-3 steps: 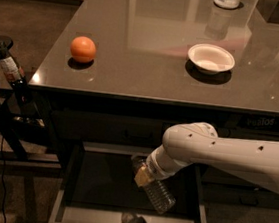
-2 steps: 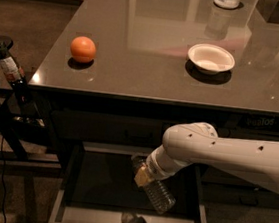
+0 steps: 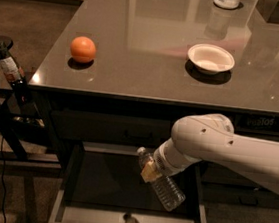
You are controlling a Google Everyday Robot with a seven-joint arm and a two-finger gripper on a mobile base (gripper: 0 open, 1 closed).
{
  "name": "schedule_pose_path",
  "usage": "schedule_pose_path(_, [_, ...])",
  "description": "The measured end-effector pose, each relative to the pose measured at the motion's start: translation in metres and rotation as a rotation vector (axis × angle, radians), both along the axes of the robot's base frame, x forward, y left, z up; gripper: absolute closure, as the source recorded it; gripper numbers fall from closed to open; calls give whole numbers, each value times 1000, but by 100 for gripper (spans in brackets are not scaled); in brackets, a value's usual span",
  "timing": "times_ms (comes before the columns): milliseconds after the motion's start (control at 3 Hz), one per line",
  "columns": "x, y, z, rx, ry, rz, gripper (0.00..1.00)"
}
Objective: Pick water bottle from middle drawer and place on counter
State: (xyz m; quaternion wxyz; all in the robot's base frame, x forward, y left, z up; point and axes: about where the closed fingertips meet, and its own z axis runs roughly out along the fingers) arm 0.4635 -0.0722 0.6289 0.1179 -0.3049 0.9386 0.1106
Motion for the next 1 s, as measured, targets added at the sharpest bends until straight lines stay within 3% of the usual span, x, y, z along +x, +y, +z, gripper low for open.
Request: schedule_pose_path(1000, [-15, -11, 104, -59, -117, 45, 100])
